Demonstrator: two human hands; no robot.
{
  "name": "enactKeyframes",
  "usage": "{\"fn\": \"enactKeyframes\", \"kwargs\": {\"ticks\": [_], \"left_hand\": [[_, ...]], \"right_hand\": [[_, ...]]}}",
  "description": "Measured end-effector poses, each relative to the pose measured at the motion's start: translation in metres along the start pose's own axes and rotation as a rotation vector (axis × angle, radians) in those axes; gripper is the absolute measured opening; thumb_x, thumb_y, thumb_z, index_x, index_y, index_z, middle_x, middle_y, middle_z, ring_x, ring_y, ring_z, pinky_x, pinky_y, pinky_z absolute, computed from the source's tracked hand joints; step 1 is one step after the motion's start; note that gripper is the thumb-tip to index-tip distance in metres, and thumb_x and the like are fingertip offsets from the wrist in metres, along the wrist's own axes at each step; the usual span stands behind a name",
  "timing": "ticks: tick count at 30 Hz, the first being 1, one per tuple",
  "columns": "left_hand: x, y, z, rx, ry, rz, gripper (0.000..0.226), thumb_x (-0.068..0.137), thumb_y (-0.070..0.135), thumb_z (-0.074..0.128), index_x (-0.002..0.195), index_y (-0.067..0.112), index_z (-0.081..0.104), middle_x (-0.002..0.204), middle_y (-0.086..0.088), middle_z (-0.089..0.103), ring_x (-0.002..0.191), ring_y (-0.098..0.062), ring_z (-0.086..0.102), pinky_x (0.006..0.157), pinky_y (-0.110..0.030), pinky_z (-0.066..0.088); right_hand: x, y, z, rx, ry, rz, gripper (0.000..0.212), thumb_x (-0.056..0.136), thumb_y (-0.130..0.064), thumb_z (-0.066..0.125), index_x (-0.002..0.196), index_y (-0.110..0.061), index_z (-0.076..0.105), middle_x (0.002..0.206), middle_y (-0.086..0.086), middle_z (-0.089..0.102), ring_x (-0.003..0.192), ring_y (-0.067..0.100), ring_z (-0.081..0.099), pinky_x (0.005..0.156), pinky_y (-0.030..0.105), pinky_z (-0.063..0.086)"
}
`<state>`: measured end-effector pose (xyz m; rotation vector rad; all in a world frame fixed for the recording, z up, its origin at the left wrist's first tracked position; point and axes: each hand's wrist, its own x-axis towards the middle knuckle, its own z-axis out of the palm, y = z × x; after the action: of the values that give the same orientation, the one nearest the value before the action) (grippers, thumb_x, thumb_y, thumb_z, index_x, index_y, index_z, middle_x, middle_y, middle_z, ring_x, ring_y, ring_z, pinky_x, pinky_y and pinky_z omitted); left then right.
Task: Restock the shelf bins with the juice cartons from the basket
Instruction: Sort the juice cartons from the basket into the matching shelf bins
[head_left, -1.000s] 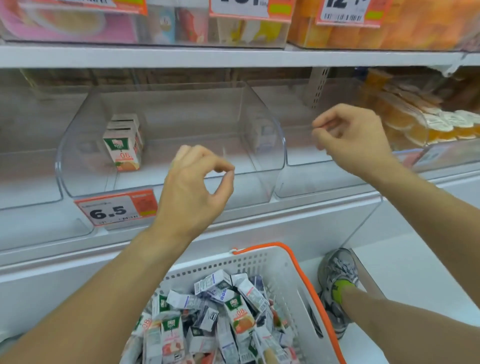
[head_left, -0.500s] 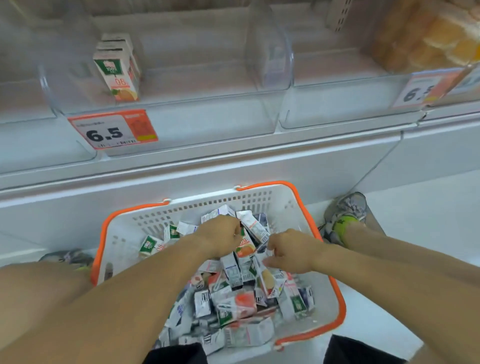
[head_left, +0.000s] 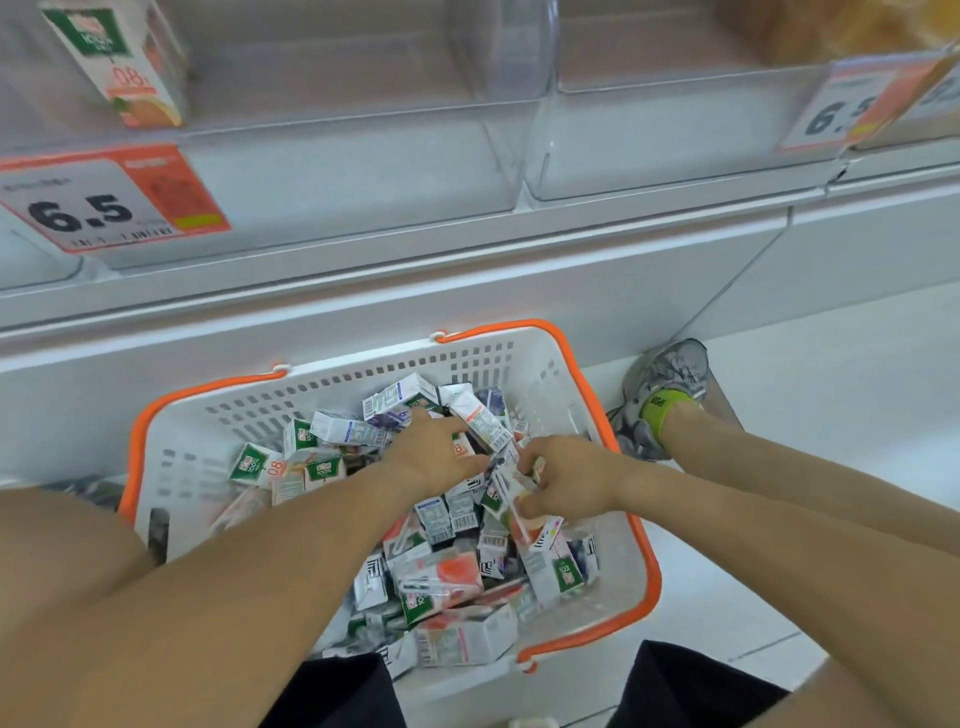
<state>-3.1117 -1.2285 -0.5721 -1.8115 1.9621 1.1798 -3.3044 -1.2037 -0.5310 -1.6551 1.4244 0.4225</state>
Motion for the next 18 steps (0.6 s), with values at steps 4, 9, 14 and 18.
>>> {"fn": "enactKeyframes", "kwargs": {"ticks": [4, 9, 14, 18], "left_hand": [[-0.003, 0.003, -0.002, -0.067, 0.014, -0.006, 0.072, 0.080, 0.041, 0.078, 0.142, 0.031, 0.044, 0.146, -0.013, 0.027, 0.112, -0.030, 0.056, 0.098, -0.033, 0.044], [-0.009, 0.005, -0.008, -0.213, -0.089, -0.056, 0.097, 0.072, 0.023, 0.083, 0.151, 0.036, 0.028, 0.155, -0.013, 0.018, 0.122, -0.032, 0.055, 0.102, -0.037, 0.050], [-0.022, 0.005, -0.033, -0.612, -0.223, -0.134, 0.109, 0.071, 0.004, 0.070, 0.155, 0.037, 0.010, 0.127, -0.023, 0.061, 0.063, -0.017, 0.062, 0.052, -0.021, 0.049], [-0.033, 0.010, -0.050, -0.938, -0.266, -0.145, 0.064, 0.073, -0.013, 0.066, 0.122, 0.019, 0.041, 0.095, -0.015, 0.065, 0.071, -0.023, 0.061, 0.077, -0.038, 0.056]], "right_hand": [[-0.006, 0.004, -0.011, -0.079, -0.050, -0.012, 0.053, 0.090, -0.038, 0.067, 0.133, -0.018, 0.046, 0.090, -0.005, 0.054, 0.071, 0.010, 0.054, 0.057, 0.024, 0.040], [-0.009, 0.005, -0.021, -0.078, -0.128, 0.060, 0.037, 0.088, -0.033, 0.068, 0.114, -0.009, 0.057, 0.101, 0.014, 0.066, 0.068, 0.018, 0.073, 0.065, 0.036, 0.054], [-0.013, 0.010, -0.032, 0.124, -0.057, 0.115, 0.033, 0.083, -0.032, 0.071, 0.076, -0.013, 0.045, 0.080, 0.014, 0.049, 0.075, 0.029, 0.075, 0.069, 0.038, 0.055], [-0.022, 0.004, -0.044, 0.494, 0.059, 0.123, 0.032, 0.087, -0.018, 0.071, 0.079, -0.011, 0.041, 0.082, 0.012, 0.040, 0.070, 0.025, 0.063, 0.079, 0.038, 0.062]]}}
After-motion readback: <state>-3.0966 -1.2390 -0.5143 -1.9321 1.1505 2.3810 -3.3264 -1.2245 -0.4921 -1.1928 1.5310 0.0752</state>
